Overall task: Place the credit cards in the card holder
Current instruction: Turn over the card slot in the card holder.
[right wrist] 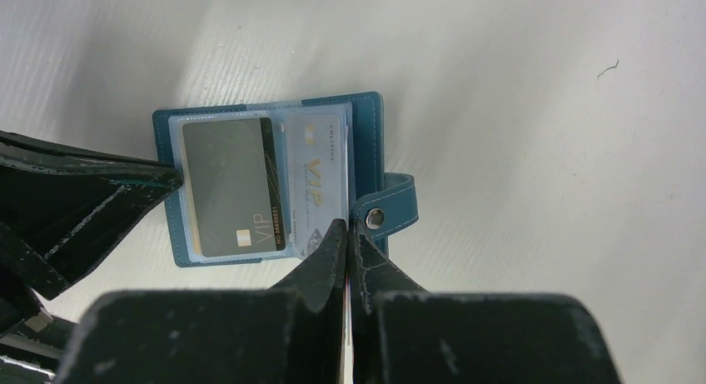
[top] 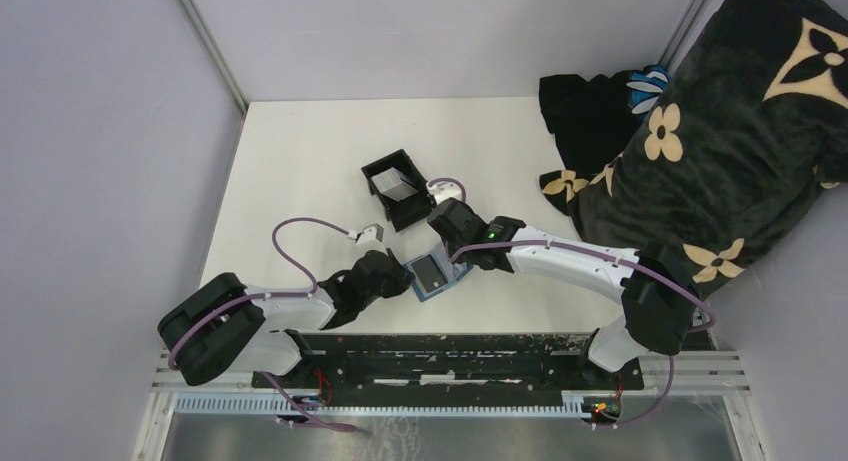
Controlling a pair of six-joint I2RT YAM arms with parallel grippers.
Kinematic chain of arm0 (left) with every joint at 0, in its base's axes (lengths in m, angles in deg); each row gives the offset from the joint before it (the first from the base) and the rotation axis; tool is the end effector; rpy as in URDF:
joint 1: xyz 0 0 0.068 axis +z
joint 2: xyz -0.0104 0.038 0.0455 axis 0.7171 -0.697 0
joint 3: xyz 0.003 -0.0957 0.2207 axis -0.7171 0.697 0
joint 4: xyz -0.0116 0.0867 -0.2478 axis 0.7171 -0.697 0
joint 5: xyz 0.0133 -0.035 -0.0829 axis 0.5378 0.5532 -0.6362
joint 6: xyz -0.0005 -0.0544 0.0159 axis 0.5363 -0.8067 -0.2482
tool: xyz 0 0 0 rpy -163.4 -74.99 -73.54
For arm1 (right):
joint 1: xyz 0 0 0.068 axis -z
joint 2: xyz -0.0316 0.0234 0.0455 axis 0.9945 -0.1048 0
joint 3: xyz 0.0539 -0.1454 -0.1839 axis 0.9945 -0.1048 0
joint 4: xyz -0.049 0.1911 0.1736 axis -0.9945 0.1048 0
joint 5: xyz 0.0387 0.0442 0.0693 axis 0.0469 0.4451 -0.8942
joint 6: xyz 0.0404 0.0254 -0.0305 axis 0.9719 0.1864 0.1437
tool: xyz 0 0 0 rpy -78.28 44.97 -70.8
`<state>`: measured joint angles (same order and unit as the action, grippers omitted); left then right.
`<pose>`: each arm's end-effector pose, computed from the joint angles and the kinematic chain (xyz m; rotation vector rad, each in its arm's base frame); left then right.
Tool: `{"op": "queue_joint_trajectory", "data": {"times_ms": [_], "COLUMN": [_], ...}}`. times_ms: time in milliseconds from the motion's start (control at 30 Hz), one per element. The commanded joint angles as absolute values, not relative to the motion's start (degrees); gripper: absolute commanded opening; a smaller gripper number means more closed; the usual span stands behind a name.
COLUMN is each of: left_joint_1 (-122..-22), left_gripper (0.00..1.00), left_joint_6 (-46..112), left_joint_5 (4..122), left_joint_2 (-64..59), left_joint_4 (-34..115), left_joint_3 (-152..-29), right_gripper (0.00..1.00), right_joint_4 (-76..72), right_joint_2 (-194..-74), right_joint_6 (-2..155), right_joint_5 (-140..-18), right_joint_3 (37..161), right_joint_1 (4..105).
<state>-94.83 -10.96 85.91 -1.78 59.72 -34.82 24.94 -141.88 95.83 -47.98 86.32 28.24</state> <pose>0.1590 -0.1678 0.0907 -0.2768 2.2711 -0.7253 0.1979 0.2627 0.2005 -0.4606 2.3675 0.1384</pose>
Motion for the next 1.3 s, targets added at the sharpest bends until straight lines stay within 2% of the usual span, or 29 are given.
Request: {"op": "queue_joint_trajectory", "data": {"times_ms": [0,1267], "left_joint_1": [-95.24,-95.38], "left_gripper": [0.11,0.11], "left_joint_6": [-12.74,-11.69], "left_joint_5": [87.3,88.69], "left_joint_2": [-2.1,-0.02], "left_joint_4": [61.67,59.18], "left_joint_3": [-35.18,-36.06], "right_gripper": [0.01,0.01], "right_joint_4": [23.1,18.82], "right_joint_2": [-140.23,-147.12], "right_joint_6": [96.83,98.83], "right_joint_5": [-48.16,-51.99], "right_joint_3": [88.5,88.1], "right_joint_1": [27.77,25.98]}}
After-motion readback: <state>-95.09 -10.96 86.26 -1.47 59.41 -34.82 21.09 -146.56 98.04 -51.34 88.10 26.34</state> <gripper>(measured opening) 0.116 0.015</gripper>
